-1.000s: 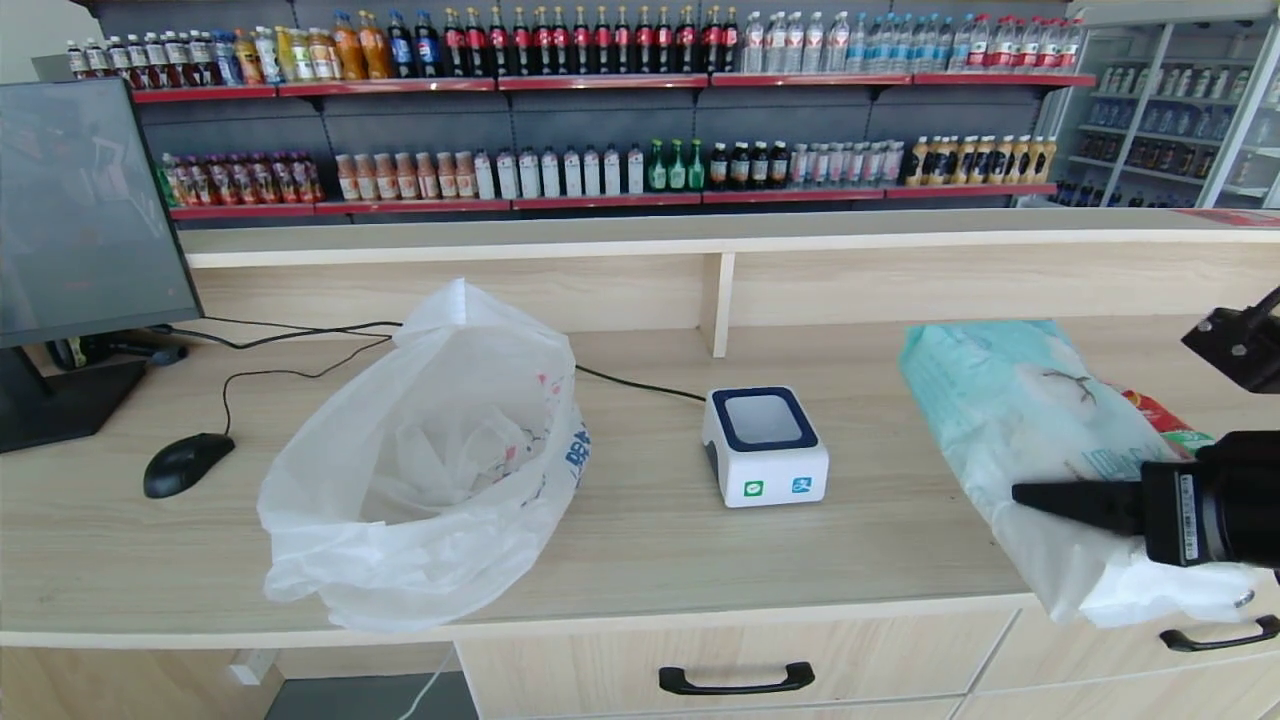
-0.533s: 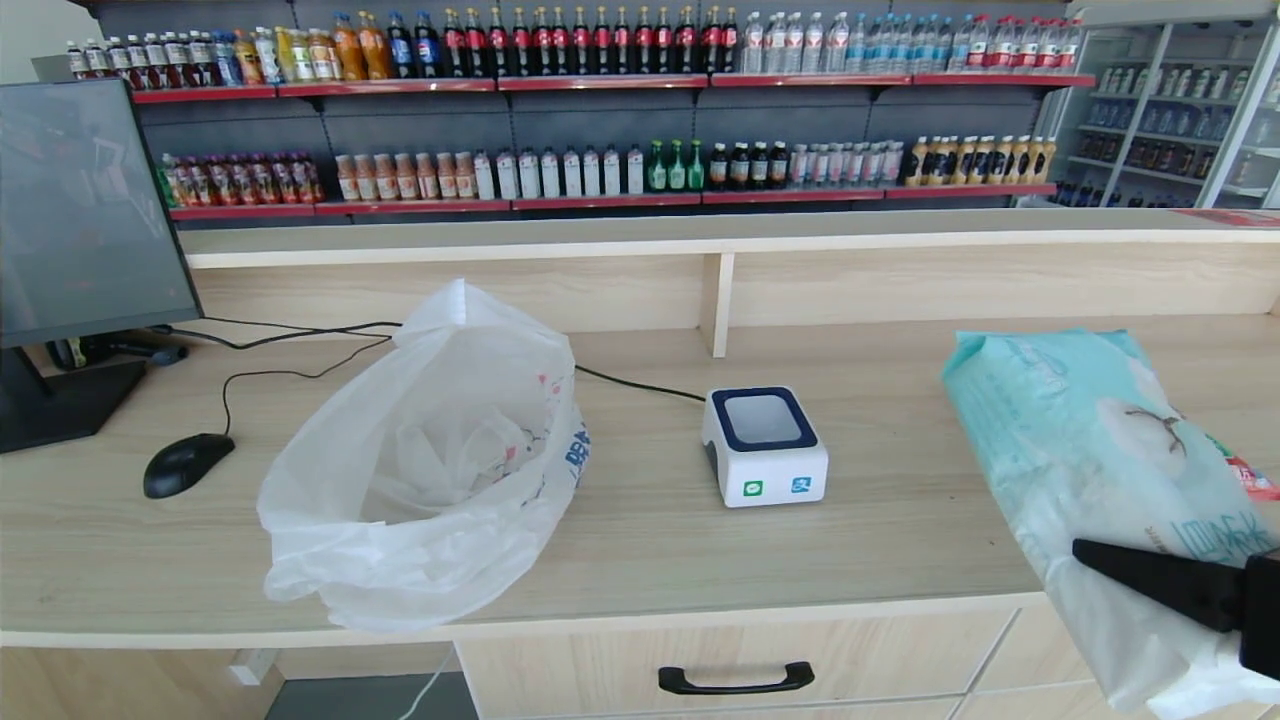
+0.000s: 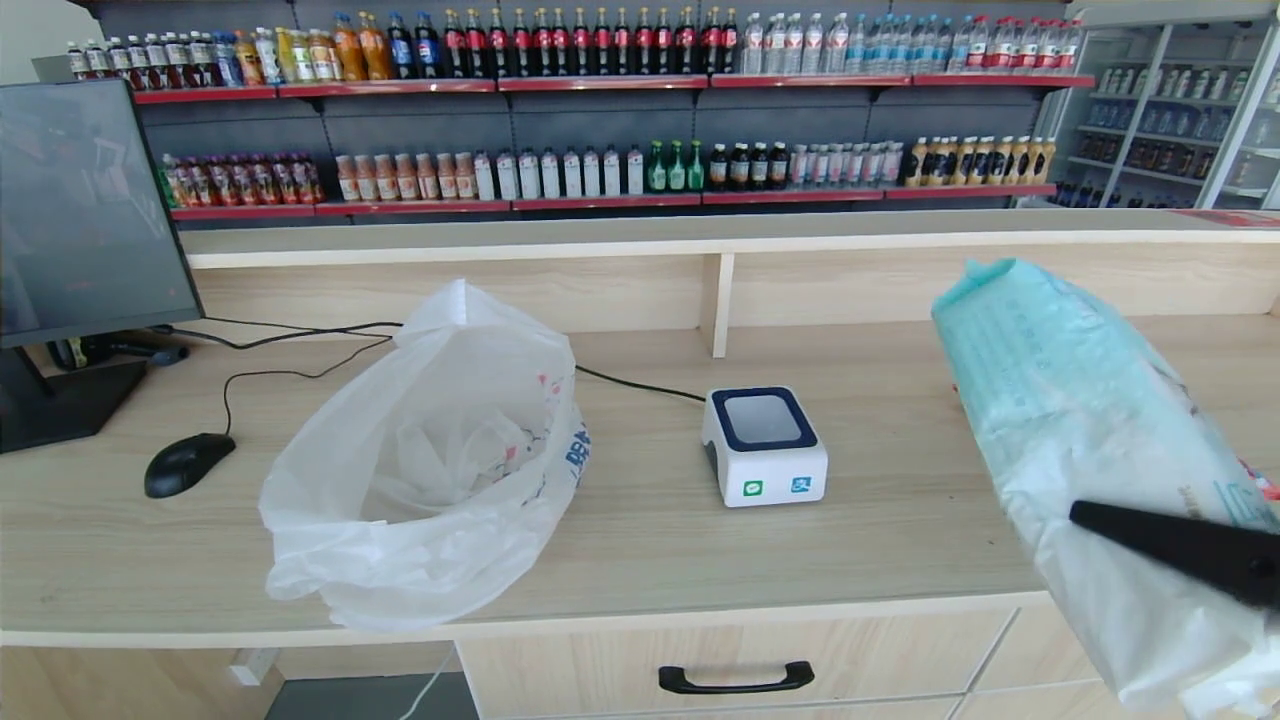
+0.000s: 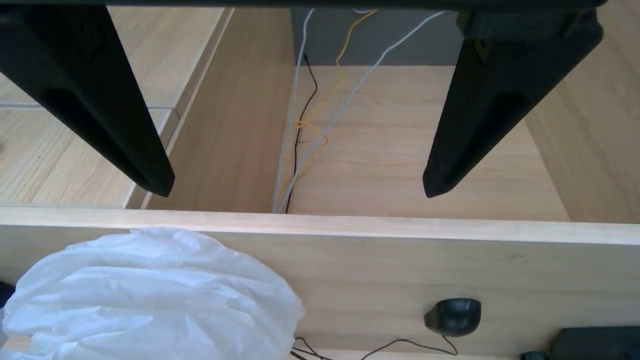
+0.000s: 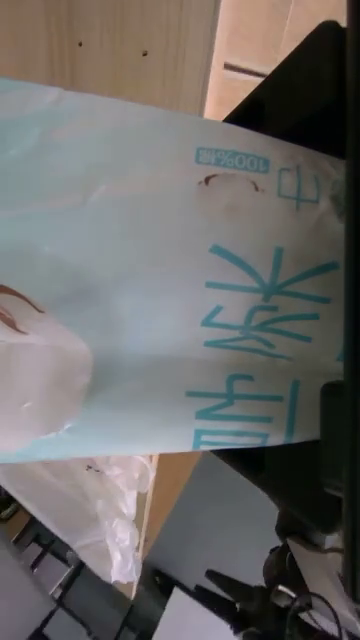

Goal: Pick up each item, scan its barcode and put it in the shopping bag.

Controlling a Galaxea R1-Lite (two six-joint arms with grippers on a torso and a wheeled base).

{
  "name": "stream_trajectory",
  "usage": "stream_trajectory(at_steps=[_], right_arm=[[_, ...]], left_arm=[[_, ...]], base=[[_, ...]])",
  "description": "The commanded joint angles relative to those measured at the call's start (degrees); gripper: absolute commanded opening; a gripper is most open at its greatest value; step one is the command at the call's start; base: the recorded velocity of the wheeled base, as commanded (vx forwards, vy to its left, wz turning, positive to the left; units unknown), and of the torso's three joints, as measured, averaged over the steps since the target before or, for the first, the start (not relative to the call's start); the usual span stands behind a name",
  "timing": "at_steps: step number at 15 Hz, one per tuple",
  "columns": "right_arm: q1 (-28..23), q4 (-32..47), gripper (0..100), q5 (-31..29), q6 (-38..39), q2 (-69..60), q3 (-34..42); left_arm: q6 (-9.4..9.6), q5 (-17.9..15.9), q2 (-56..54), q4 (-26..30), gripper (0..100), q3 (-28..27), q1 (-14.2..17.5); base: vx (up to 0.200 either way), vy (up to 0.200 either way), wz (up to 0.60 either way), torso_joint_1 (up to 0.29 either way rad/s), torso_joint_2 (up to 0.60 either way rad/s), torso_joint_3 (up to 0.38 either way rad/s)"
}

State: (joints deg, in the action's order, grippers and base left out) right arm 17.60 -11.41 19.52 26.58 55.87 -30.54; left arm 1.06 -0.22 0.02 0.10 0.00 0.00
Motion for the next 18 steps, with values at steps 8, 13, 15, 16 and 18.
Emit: stream_trajectory(at_steps=[8,13,15,16,18], right_arm=[[8.8,-31.9,0,0.5,41.4,23.4,-3.4],[8.7,-31.8,0,8.8,58.9,24.6,-5.2],[8.6,-32.0,0,14.1,66.5,25.7,-6.9],[7.9,-32.0,0,16.7,68.3,26.7,-8.1],[6.7,-32.0,0,22.1,72.3,28.0,-10.1]], left_arm=[[-0.01,0.0,0.0,0.0,100,0.0,0.0],[-0.01,0.0,0.0,0.0,100,0.0,0.0],[-0.01,0.0,0.0,0.0,100,0.0,0.0],[-0.01,0.0,0.0,0.0,100,0.0,0.0],[-0.01,0.0,0.0,0.0,100,0.0,0.0]], base=[[0.000,0.000,0.00,0.000,0.00,0.000],[0.000,0.000,0.00,0.000,0.00,0.000],[0.000,0.000,0.00,0.000,0.00,0.000],[0.000,0.000,0.00,0.000,0.00,0.000],[0.000,0.000,0.00,0.000,0.00,0.000]])
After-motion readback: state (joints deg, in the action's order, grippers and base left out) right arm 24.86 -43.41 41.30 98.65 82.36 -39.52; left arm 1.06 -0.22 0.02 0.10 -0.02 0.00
